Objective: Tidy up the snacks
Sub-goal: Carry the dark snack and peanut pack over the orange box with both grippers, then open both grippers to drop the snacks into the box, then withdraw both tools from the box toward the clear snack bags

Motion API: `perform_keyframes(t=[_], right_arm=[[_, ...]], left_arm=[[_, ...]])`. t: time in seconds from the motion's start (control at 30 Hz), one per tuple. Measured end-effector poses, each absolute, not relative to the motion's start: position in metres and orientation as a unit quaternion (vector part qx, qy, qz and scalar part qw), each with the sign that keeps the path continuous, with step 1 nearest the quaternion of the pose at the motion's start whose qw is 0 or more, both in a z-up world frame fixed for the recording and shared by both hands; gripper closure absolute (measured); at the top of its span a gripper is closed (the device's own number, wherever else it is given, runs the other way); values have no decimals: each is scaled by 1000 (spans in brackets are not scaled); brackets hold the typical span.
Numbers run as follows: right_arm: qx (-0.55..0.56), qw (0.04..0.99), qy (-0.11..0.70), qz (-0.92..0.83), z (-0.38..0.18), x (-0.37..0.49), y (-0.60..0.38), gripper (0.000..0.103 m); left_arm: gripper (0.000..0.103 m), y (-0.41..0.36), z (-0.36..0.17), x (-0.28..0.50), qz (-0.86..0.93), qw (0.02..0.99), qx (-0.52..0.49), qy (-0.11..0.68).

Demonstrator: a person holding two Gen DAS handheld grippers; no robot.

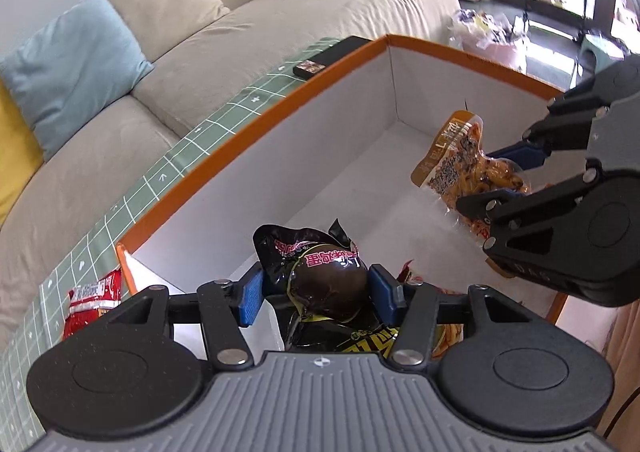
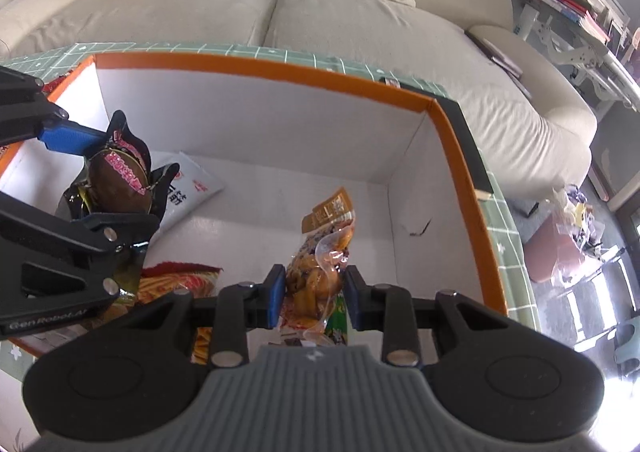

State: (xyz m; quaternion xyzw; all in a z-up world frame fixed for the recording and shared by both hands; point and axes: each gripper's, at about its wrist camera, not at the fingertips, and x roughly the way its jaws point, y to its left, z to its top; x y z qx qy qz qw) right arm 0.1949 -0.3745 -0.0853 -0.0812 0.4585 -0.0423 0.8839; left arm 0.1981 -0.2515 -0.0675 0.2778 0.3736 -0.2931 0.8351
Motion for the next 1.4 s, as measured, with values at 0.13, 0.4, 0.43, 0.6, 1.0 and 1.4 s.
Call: perform_keyframes(t=[0.13, 0.4, 0.43, 0.6, 1.0, 1.4], right_arm=[[-91, 880, 463, -47, -88, 194, -374, 74], [-120, 880, 456, -66, -85, 193, -369, 72], [-119, 880, 455, -66, -83, 193, -369, 70], [-121, 882, 450, -71, -77, 192, -371, 62], [-48, 900, 421, -98, -48, 173, -376, 34], [93, 925, 347, -121, -20, 135, -347, 18]], left_arm=[[39, -254, -73, 201, -287, 829, 288, 384], [32, -252, -77, 209, -281, 824, 280, 405], [31, -252, -77, 209, -282, 823, 278, 407], [25, -249, -72, 204, -285, 829, 277, 393], [16, -225, -31, 192, -276, 870, 209, 351], [16, -166, 5, 164, -206, 927, 140, 281]])
